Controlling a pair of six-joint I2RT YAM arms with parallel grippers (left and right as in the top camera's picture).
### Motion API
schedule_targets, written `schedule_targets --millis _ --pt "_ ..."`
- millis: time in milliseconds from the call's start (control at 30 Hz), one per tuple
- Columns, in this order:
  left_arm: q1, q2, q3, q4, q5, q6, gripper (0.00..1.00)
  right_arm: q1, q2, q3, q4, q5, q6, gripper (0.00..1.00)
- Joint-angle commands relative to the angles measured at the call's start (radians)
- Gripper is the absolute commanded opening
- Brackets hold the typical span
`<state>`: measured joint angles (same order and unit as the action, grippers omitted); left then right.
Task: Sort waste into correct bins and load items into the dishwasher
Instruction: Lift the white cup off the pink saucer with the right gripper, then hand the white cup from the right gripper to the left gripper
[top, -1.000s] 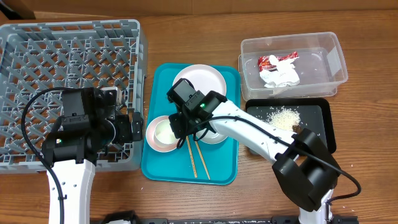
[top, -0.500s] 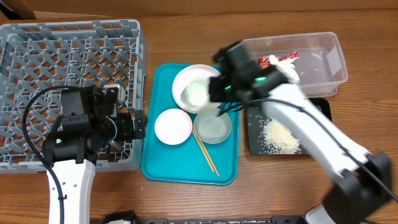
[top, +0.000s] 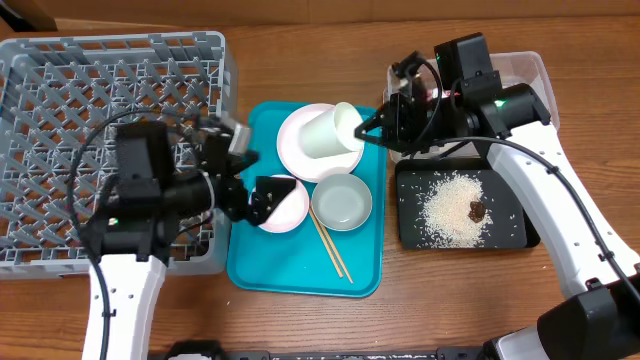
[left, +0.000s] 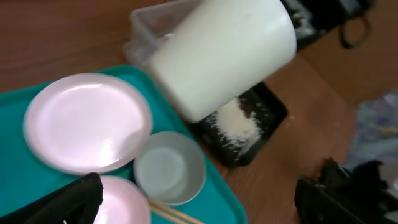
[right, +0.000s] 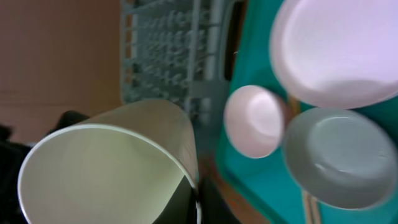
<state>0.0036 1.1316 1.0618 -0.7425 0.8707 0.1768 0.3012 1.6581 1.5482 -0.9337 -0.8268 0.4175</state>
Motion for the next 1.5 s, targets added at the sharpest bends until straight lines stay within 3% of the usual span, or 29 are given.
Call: schedule_targets --millis 0,133,433,700,1167,1467 --pt "-0.068 0.032 0.02 0.049 0.154 0.082 1.0 -0.006 -0.004 0.011 0.03 -0.338 -0.002 0.04" --pt "-0.107 0.055 0.02 0.121 0.15 0.082 0.96 -0.006 -0.004 0.011 0.031 -0.457 -0.002 0.04" --pt "-0.107 0.056 0.02 0.246 0.168 0.077 0.94 -0.006 -0.004 0.011 0.03 -0.469 -0.002 0.04" --pt "-0.107 0.056 0.02 0.327 0.253 0.078 0.81 -0.006 -0.003 0.011 0.03 -0.465 -0.002 0.05" --pt "-0.107 0.056 0.02 0.44 0.306 0.065 0.84 -0.006 -0.001 0.011 0.008 -0.458 -0.001 0.05" --pt "-0.107 0.058 0.02 0.396 0.308 0.063 0.83 -0.006 0.0 0.011 0.023 -0.493 -0.001 0.05"
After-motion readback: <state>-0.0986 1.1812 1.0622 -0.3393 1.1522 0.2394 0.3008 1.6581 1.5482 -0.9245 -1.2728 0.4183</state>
